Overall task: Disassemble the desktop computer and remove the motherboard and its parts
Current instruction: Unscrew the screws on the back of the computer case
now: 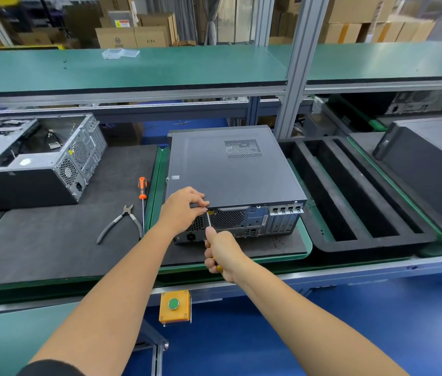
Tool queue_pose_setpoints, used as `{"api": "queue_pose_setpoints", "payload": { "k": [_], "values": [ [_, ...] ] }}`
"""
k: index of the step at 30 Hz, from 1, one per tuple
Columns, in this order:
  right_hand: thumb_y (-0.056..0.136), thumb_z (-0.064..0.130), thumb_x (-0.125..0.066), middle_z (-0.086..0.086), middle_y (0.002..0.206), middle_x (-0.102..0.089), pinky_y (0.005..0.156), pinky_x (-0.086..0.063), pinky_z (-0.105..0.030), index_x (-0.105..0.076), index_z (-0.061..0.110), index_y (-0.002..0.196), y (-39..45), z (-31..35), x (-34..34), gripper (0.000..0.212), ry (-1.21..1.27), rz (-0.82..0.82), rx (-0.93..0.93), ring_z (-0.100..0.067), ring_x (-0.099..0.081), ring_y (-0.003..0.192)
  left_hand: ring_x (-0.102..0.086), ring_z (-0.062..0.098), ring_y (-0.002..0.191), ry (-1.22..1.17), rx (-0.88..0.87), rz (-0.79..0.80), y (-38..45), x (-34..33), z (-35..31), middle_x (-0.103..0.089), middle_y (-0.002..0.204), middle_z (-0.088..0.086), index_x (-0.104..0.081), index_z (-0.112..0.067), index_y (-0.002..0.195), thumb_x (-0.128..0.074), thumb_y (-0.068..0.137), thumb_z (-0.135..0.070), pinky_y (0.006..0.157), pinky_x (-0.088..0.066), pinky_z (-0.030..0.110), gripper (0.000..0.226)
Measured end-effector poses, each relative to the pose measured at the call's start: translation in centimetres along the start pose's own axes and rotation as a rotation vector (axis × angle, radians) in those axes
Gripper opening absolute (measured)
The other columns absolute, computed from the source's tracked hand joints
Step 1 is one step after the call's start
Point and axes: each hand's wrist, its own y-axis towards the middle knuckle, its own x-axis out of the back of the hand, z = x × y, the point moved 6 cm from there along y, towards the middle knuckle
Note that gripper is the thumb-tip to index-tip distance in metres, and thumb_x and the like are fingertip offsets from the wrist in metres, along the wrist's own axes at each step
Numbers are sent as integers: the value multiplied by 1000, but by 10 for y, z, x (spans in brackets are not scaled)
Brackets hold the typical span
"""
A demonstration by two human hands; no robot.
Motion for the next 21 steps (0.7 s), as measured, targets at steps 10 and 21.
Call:
{"api": "queue_pose_setpoints", "payload": {
  "k": [10,21],
  "values": [
    [94,32,-59,-4,61,-52,40,-41,-22,-57,9,83,-5,4,-7,25,27,-99,15,-13,-50,40,-60,13,103,3,6,6,1,0,2,-66,110,-8,-77,-22,96,-73,84,-20,91,-49,44,13],
    [96,24,-34,0,53,-39,34,-26,-17,-47,15,75,-4,10,-4,26,247,-2,-175,-13,-32,36,-58,12,105,35,16,17,-1,-1,2,-63,112,-12,-76,-26,98,-70,87,-22,90,-49,43,14]
  ]
}}
